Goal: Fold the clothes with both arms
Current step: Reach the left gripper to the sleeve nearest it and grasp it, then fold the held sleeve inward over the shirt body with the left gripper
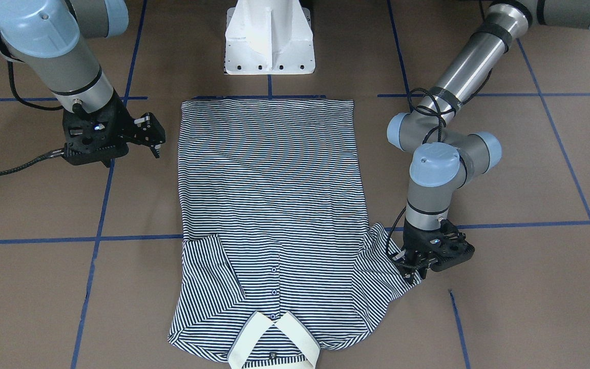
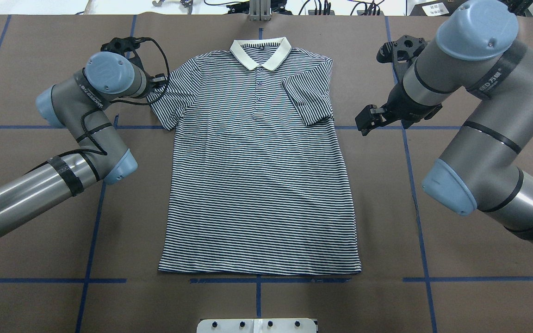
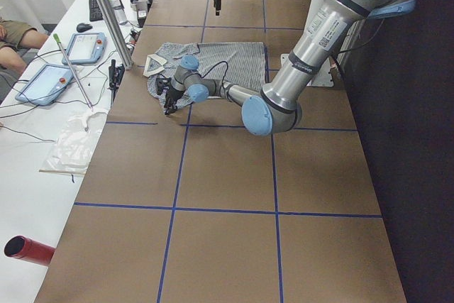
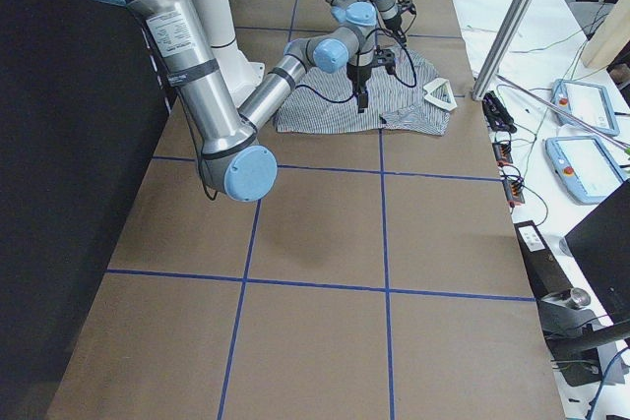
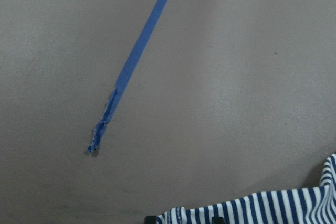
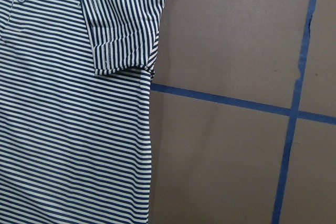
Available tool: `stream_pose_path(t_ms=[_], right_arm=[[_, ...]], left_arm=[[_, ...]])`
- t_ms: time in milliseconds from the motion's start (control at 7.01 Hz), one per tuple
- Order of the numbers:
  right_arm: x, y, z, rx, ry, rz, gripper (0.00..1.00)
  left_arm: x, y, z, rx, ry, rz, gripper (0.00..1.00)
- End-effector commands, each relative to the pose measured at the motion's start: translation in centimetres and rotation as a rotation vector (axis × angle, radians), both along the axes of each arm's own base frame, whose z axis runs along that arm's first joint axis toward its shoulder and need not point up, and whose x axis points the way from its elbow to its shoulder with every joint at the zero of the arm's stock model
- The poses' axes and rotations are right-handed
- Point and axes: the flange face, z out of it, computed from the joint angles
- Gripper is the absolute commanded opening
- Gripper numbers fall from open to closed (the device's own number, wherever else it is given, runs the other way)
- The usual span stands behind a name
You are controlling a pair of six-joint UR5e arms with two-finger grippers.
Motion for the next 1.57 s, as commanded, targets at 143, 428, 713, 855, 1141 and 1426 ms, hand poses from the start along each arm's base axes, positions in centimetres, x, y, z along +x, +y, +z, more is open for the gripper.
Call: stream_pose_path(t_ms=[143,428,713,855,1141,1426], right_arm=[[0.0,0.0,0.3,-0.004,0.004,-0.001,1.00],[-0.1,0.0,0.4,-0.009,0.006,0.003,1.00],[-0.2,-0.1,0.8,-0.015,0.012,0.003,1.00],[-0.2,-0.1,0.9,-0.016,0.013,0.003,1.00],[-0.2,-0.1,0.8,-0.014,0.012,0.002,1.00],[-0.2,-0.1,0.8,-0.013,0.011,0.002,1.00]], left_arm=[[-1.3,-0.3,-3.4,0.016,0.033,-0.002,0.00],[-1.9,1.4,-10.8,-0.041,0.044,0.000,0.00],[3.0,2.5,-13.6,-0.129,0.126,-0.056,0.00],[5.5,2.0,-14.9,-0.167,0.142,-0.080,0.00],[8.6,0.0,-18.0,-0.173,0.205,-0.110,0.00],[9.7,-1.0,-16.3,-0.149,0.227,-0.107,0.10]])
